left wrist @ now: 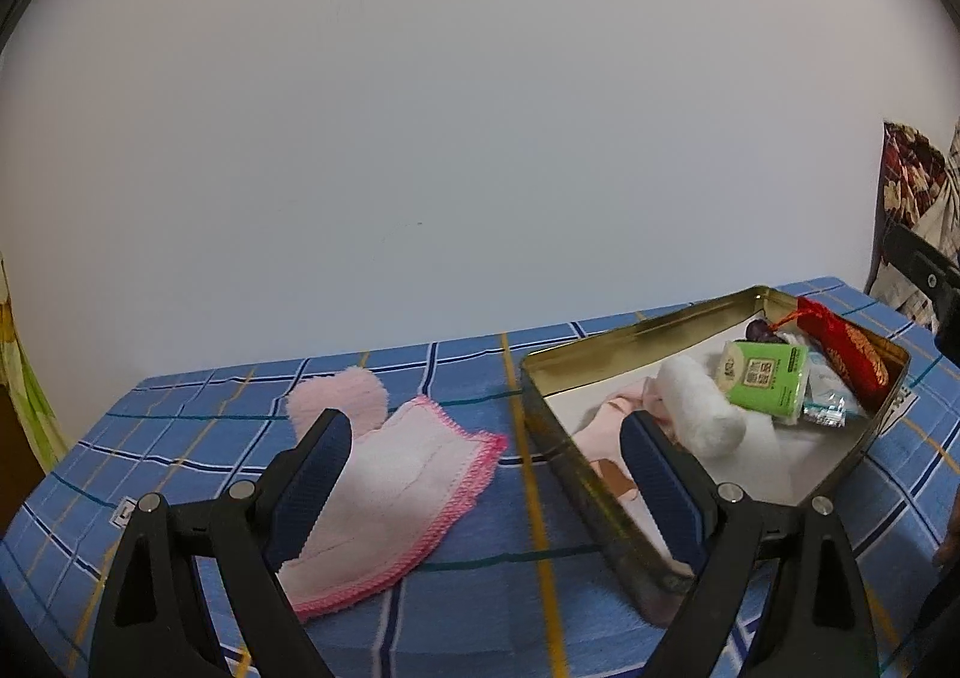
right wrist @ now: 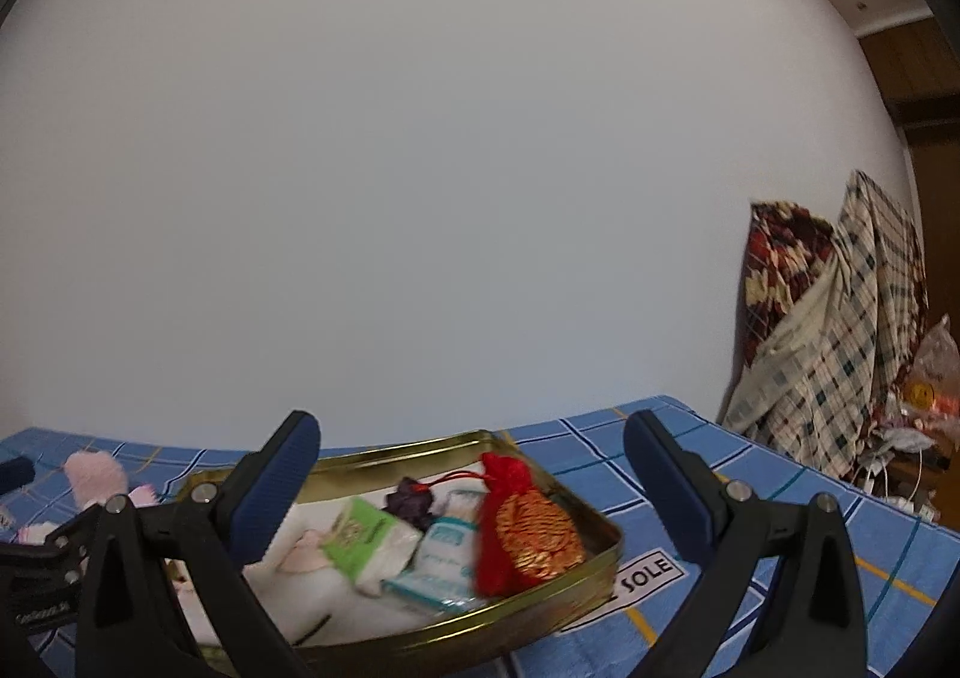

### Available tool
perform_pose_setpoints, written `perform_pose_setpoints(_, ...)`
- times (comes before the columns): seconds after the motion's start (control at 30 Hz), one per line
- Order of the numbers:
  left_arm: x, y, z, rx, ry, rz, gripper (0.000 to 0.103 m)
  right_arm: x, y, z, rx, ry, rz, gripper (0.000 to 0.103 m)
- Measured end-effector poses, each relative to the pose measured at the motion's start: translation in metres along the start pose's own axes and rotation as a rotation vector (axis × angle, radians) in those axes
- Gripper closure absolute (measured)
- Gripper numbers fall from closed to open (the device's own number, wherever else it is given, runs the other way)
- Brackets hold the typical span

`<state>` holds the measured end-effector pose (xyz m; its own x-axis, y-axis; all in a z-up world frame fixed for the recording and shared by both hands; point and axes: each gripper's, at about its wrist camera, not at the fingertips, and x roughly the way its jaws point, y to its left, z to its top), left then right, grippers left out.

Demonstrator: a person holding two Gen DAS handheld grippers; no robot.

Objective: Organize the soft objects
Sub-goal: 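Withdraw both tools from the tin toward the pink-edged towel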

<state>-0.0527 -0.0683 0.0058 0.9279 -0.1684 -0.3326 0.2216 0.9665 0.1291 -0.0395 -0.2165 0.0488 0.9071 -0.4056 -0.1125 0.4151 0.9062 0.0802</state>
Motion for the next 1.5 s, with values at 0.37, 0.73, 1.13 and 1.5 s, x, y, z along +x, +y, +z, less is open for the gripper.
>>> perform_pose_setpoints(0.37, 0.001, 0.026, -0.004, 0.006, -0.005, 0.033, 0.01, 0.005, 0.067, -0.007, -0.075, 0.047, 0.11, 0.0)
perform_pose_setpoints(0.73, 0.006, 0.058, -0.009, -0.013, 0.019, 0.062, 0.01, -0.006, 0.12, -0.01, -0.098, 0.014, 0.185, 0.0)
perform_pose_setpoints(1.13, 0.011, 0.088, -0.014, -0.045, 0.045, 0.092, 0.01, 0.007, 0.151, -0.013, -0.029, 0.068, 0.232, 0.0)
perform_pose_setpoints(1.5, 0.021, 0.107, -0.018, -0.077, 0.096, 0.063, 0.01, 0.017, 0.16, -0.017, 0.002, 0.068, 0.25, 0.0)
